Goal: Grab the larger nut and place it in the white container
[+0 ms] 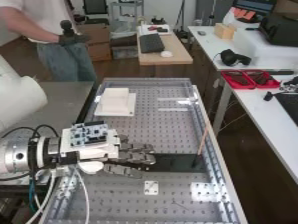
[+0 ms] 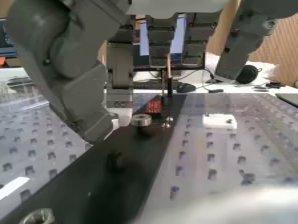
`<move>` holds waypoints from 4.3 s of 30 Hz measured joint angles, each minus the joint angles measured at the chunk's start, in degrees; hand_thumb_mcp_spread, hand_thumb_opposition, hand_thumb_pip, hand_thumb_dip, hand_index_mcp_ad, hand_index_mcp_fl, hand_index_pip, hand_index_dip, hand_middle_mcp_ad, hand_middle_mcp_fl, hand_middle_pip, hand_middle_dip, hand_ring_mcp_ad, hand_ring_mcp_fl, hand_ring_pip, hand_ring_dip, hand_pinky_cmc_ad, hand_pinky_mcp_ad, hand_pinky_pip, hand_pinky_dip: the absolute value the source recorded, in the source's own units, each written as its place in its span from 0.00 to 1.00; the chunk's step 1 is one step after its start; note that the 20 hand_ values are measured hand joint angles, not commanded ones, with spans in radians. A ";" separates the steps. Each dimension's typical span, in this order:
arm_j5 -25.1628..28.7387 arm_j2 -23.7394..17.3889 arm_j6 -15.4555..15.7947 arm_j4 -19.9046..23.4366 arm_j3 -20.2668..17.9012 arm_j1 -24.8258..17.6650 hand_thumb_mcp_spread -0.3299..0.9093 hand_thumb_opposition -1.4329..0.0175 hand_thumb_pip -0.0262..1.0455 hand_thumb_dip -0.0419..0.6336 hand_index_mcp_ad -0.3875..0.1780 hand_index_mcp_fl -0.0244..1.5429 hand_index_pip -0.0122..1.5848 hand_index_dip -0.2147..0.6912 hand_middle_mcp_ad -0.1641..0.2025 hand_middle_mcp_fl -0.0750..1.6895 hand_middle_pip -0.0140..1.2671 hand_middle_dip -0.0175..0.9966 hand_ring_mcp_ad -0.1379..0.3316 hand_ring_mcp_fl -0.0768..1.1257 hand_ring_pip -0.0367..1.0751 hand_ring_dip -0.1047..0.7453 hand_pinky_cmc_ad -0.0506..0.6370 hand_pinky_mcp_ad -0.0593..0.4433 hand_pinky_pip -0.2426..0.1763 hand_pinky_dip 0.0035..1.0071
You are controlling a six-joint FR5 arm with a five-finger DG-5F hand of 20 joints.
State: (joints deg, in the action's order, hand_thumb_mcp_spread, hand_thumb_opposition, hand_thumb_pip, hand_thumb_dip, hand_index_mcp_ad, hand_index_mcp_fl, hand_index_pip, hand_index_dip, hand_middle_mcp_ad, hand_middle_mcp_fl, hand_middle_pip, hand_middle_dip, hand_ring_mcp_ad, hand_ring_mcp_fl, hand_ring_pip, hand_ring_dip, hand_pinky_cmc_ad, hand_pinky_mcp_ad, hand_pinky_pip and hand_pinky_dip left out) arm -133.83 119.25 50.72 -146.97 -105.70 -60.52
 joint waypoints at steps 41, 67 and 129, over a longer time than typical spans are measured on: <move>-3.57 -8.49 -8.02 4.49 -8.62 -23.33 0.51 0.36 0.77 0.39 0.39 0.17 0.96 0.25 0.57 0.06 0.11 0.20 0.54 0.06 0.12 0.23 0.54 0.64 0.40 0.52; -1.22 -7.04 -8.60 1.29 -8.72 -24.26 0.50 0.38 0.76 0.41 0.39 0.02 0.85 0.24 0.60 0.04 0.11 0.22 0.56 0.06 0.14 0.24 0.55 0.64 0.36 0.62; 36.43 -33.42 -10.31 -19.17 -2.38 -11.97 0.41 0.46 0.66 0.34 0.44 0.04 0.19 0.26 0.66 0.06 0.11 0.25 0.67 0.06 0.10 0.25 0.60 0.74 0.33 0.57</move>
State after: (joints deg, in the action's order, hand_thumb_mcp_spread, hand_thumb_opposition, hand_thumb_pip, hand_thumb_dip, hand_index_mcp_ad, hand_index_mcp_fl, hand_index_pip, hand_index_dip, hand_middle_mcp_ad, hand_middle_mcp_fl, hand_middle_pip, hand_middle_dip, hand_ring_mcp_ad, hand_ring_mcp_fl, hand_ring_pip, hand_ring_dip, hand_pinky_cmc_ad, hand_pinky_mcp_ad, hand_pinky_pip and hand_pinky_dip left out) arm -97.41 85.83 40.42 -166.13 -108.08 -72.49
